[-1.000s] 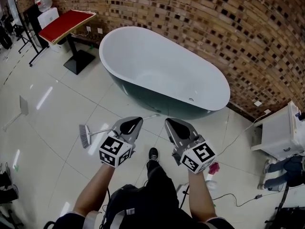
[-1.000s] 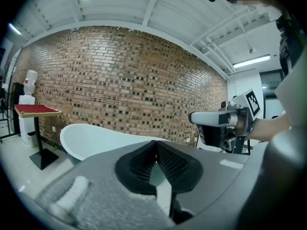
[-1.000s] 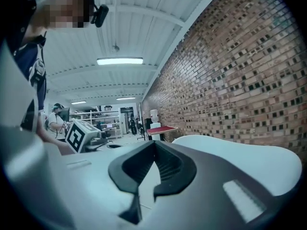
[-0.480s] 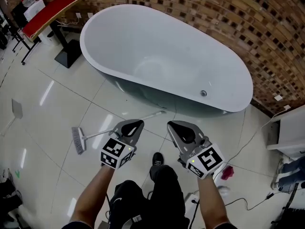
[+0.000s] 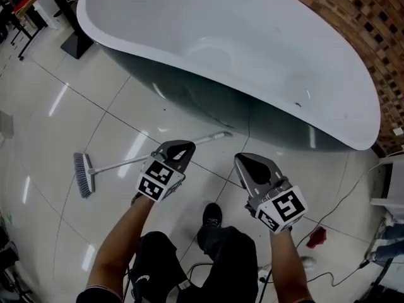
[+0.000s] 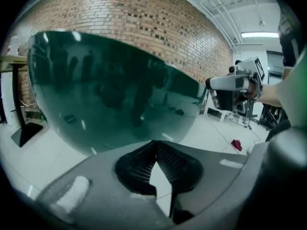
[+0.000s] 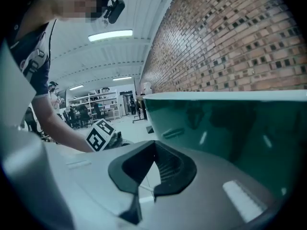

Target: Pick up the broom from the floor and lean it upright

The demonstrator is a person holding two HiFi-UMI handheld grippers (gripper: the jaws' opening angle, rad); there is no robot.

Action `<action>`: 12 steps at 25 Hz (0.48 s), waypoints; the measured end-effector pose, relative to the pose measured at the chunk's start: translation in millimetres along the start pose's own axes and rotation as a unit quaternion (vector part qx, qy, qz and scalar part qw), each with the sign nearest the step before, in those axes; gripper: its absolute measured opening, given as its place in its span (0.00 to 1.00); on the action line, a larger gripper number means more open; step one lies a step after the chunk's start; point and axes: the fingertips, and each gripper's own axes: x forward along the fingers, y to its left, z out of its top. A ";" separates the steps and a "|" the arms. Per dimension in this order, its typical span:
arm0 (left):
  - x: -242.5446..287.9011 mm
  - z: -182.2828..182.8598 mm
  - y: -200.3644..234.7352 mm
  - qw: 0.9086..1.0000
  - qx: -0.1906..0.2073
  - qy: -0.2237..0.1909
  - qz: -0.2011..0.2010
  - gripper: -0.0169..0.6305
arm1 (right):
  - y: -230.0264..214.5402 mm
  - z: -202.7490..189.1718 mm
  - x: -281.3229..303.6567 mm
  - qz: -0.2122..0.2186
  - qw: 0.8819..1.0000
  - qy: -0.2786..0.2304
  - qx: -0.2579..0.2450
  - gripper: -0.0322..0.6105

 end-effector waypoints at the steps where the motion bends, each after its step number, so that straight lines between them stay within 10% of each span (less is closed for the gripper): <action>1: 16.0 -19.2 5.1 1.000 -0.001 0.006 -0.005 0.03 | -5.7 -18.5 7.2 0.001 1.000 0.006 0.001 0.05; 12: 161.9 -192.0 50.0 0.994 -0.013 0.100 -0.038 0.12 | -44.8 -141.4 48.6 0.014 0.999 0.035 0.002 0.05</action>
